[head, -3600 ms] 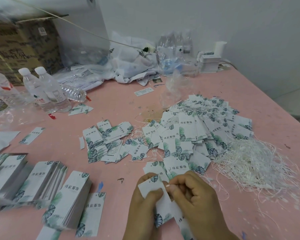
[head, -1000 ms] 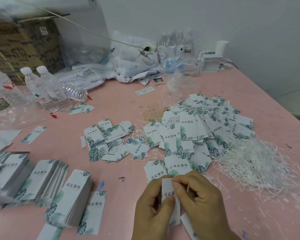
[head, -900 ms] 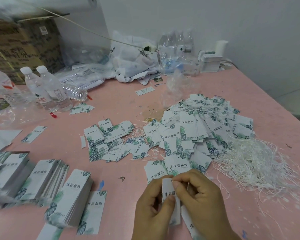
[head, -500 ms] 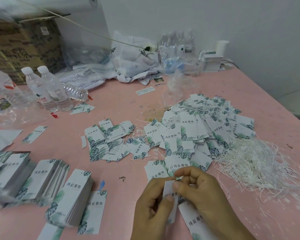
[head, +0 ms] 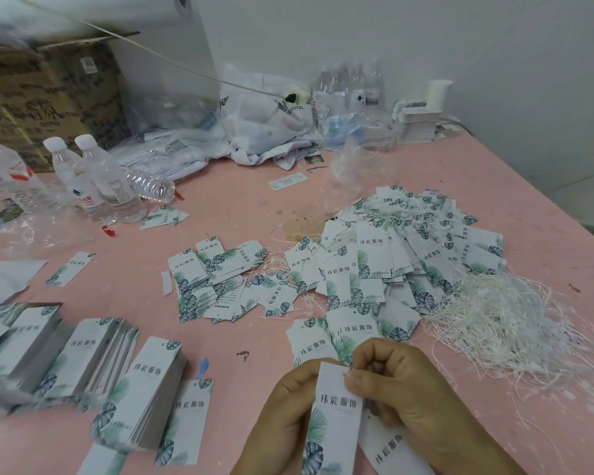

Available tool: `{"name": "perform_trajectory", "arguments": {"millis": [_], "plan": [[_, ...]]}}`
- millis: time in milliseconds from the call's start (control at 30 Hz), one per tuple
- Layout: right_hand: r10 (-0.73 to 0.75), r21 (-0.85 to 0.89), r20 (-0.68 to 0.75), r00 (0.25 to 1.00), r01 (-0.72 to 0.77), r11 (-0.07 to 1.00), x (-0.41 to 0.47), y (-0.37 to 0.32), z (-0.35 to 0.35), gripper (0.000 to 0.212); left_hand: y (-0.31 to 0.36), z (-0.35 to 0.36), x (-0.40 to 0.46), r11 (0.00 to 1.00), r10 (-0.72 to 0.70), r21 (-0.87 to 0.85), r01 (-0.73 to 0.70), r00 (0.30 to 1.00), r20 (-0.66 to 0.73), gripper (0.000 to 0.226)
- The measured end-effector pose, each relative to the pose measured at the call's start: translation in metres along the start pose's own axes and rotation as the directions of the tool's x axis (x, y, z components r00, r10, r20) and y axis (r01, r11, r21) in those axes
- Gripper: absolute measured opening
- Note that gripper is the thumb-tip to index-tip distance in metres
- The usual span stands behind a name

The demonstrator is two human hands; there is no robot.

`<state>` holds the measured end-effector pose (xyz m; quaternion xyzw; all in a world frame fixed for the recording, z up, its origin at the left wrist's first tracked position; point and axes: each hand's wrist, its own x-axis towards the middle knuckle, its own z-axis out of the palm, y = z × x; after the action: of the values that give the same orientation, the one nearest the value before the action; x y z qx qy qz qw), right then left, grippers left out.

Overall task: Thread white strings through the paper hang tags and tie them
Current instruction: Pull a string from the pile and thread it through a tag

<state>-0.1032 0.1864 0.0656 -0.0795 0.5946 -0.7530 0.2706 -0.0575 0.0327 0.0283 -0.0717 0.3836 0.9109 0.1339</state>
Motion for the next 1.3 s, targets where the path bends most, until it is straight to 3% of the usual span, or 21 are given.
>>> {"name": "perform_trajectory", "arguments": {"millis": [200, 300, 467, 567, 667, 733, 833, 1000, 1100, 1200, 1300], "plan": [[-0.013, -0.037, 0.012, 1.0, 0.014, 0.999, 0.0, 0.004, 0.003, 0.023, 0.006, 0.011, -0.001, 0.99, 0.043, 0.141, -0.024, 0.991, -0.13, 0.01], [-0.015, -0.055, 0.002, 1.0, 0.015, 0.998, 0.0, 0.004, 0.004, 0.021, 0.008, 0.013, 0.0, 0.982, 0.069, 0.183, -0.042, 0.987, -0.147, 0.01], [-0.04, -0.111, -0.072, 0.997, 0.032, 0.993, -0.005, -0.008, -0.009, 0.017, 0.007, 0.015, -0.002, 0.98, 0.118, -0.142, -0.137, 0.984, -0.131, 0.019], [-0.128, -0.274, -0.1, 0.987, 0.096, 0.957, -0.007, -0.014, -0.016, 0.015, 0.008, 0.013, 0.001, 0.961, 0.154, -0.199, -0.19, 0.971, -0.182, 0.012], [-0.123, -0.317, -0.132, 0.984, 0.076, 0.945, -0.006, -0.013, -0.016, 0.013, 0.006, 0.013, 0.004, 0.955, 0.165, -0.207, -0.213, 0.96, -0.228, 0.008], [-0.089, -0.243, -0.132, 0.987, 0.055, 0.969, -0.006, -0.012, -0.015, 0.01, 0.003, 0.012, 0.004, 0.95, 0.201, -0.187, -0.249, 0.949, -0.242, 0.007], [-0.031, 0.076, -0.13, 0.991, 0.041, 0.996, -0.005, -0.014, -0.015, 0.012, 0.001, 0.01, 0.005, 0.939, 0.283, -0.116, -0.323, 0.92, -0.272, 0.009], [-0.005, 0.437, -0.171, 0.985, 0.081, 0.896, -0.003, -0.017, -0.016, 0.024, 0.01, 0.007, 0.004, 0.906, 0.339, -0.137, -0.4, 0.88, -0.332, 0.012], [-0.034, 0.536, -0.154, 0.988, 0.112, 0.837, -0.003, -0.02, -0.013, 0.043, 0.014, 0.007, 0.0, 0.914, 0.272, -0.219, -0.342, 0.916, -0.295, 0.008], [-0.038, 0.561, -0.18, 0.983, 0.134, 0.817, -0.002, -0.018, -0.007, 0.015, 0.012, 0.007, -0.004, 0.942, 0.19, -0.241, -0.232, 0.964, -0.186, 0.006], [-0.048, 0.573, -0.206, 0.977, 0.16, 0.804, 0.0, -0.013, -0.001, 0.022, 0.002, 0.01, -0.003, 0.971, 0.203, -0.106, -0.214, 0.973, -0.107, 0.017]]}}
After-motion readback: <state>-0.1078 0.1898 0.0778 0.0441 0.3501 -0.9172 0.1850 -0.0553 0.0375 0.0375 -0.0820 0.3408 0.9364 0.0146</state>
